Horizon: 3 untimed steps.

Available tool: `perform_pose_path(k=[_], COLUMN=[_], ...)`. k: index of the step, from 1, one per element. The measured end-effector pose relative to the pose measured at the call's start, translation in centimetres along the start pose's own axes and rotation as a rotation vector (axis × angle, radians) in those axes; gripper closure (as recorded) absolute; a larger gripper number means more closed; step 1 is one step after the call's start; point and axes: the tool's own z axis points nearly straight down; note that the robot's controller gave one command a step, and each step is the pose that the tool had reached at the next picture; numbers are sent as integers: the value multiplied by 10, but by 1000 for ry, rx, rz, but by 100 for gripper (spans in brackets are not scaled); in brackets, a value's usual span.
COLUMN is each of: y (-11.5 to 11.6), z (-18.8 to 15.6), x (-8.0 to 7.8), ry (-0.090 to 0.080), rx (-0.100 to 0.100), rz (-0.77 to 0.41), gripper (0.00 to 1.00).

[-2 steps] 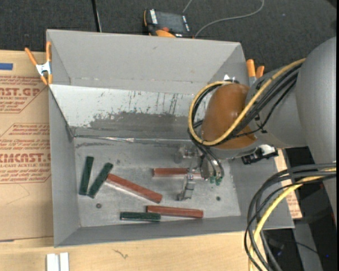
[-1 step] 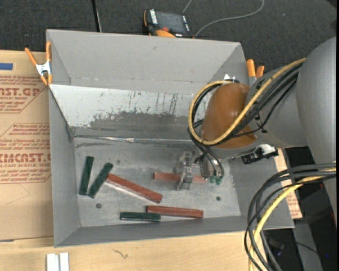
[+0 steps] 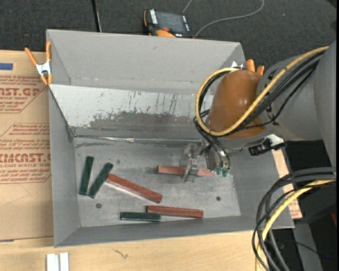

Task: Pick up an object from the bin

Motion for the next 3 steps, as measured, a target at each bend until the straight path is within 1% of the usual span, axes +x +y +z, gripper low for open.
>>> perform_pose_path(k=[1, 2, 3], y=[1, 1, 2], z=[-24, -66, -79], x=[-1, -2, -3], ry=[1, -1, 2], rx=[0, 0, 0], rz=[-1, -1, -2], gripper=[100, 100, 100])
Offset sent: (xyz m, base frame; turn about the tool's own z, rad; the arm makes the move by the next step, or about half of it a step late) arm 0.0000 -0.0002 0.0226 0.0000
